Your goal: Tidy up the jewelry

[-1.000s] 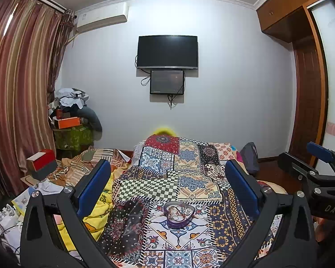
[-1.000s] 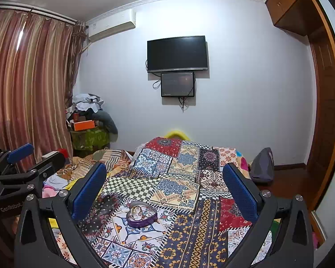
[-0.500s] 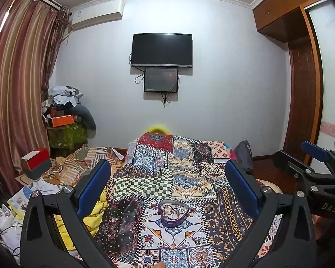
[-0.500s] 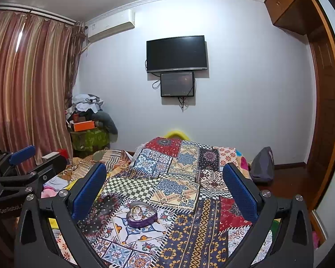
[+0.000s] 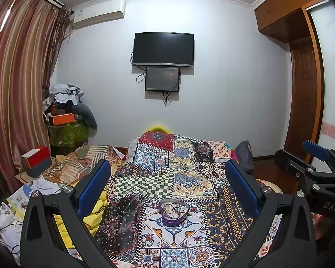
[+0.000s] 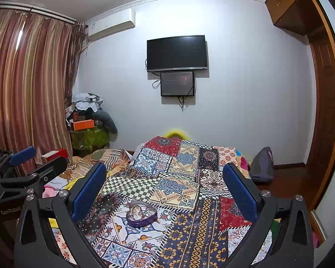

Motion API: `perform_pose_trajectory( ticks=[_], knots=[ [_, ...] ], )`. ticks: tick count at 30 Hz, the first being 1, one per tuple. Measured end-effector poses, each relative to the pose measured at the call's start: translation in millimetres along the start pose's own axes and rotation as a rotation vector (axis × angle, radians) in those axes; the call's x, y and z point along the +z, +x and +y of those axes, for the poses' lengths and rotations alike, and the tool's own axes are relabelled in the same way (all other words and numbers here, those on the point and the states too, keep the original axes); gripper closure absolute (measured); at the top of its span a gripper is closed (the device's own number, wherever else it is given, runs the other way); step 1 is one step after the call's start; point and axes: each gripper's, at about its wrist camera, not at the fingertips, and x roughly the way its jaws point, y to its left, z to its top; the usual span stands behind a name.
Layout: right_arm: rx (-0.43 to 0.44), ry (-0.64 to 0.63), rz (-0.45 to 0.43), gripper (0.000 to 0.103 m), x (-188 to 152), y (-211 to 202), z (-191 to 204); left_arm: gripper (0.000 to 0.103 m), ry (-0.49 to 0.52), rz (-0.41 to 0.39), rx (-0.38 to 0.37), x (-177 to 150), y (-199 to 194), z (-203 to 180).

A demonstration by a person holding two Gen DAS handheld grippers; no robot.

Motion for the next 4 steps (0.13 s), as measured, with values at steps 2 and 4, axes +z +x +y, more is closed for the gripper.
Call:
perform_pose_trajectory(
  ticks=[2, 4],
  knots=[
    [0.001, -0.002, 0.001, 0.000, 0.4, 0.3, 0.7, 0.001, 0.002, 0.000, 0.003, -1.4, -0.1, 0.3],
    [0.000, -0.004, 0.003, 0.000, 0.1, 0.9, 1.6, 0.001, 0.002, 0.003, 0.008, -1.7, 0.6, 1.7]
  ],
)
